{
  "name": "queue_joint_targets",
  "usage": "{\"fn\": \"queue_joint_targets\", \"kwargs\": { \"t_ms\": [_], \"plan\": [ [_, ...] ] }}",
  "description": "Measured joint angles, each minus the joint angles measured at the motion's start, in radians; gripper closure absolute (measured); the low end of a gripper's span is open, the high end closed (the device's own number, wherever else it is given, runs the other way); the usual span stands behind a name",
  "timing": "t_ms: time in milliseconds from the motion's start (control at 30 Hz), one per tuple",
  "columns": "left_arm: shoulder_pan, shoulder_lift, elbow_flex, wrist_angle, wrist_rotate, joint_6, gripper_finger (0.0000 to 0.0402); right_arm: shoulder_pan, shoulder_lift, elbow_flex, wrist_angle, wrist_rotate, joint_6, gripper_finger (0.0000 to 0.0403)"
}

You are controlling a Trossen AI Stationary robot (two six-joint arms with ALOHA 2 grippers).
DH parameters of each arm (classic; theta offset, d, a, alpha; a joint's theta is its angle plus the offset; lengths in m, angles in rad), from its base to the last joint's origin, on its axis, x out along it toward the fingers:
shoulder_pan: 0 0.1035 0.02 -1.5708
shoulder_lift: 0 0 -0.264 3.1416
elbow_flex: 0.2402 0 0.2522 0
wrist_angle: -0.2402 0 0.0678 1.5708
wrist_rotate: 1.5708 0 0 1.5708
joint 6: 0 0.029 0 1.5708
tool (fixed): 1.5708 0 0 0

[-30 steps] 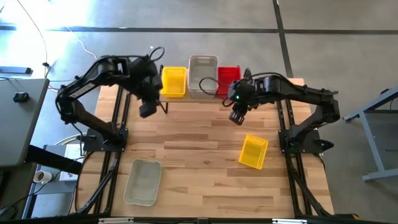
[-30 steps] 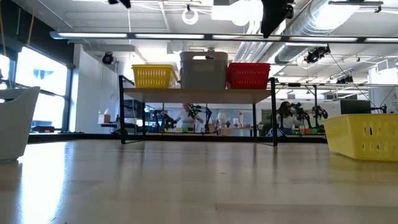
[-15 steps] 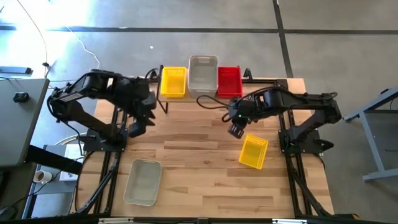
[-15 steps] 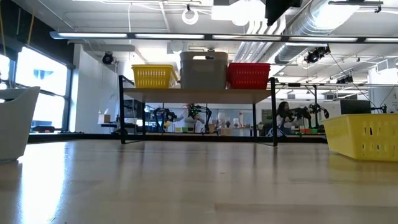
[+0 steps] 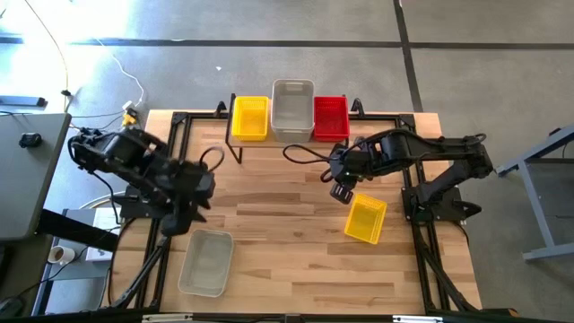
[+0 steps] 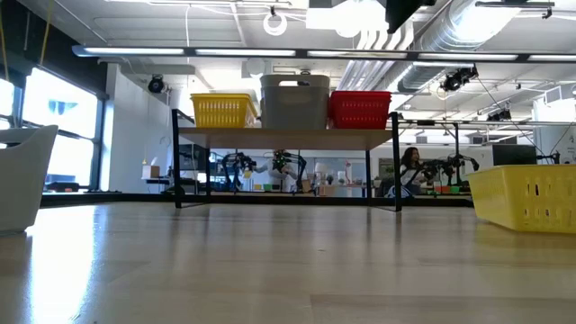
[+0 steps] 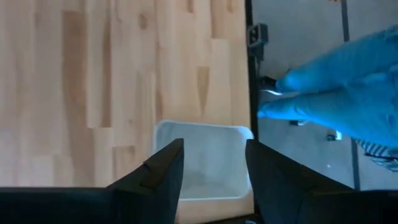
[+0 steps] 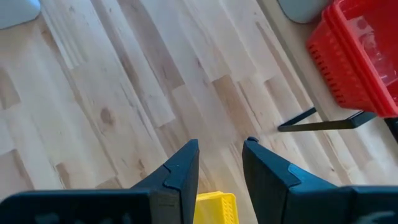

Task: Stack baskets on shelf by color
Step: Stack the gray bin on top of the gray bins on the shelf

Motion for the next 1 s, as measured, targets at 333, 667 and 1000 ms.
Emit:
{"fn": "queue_joint_targets", "kwargs": {
  "t_ms": [333, 667, 1000],
  "plan": [
    [-0.249, 0.003, -0.109, 0.001, -0.12, -0.193, 0.0229, 0.0, 0.001, 0.0, -0.001, -0.103, -0.067, 0.0293],
    [-0.453, 0.002, -0.389, 0.278, -0.136, -0.458, 0.0236, 0.0, 0.001, 0.0, 0.0, -0.095, -0.131, 0.0293],
    [-0.568, 0.021, -0.559, 0.439, -0.159, -0.642, 0.0236, 0.0, 0.001, 0.0, -0.001, -0.098, -0.13, 0.0293]
  ]
}}
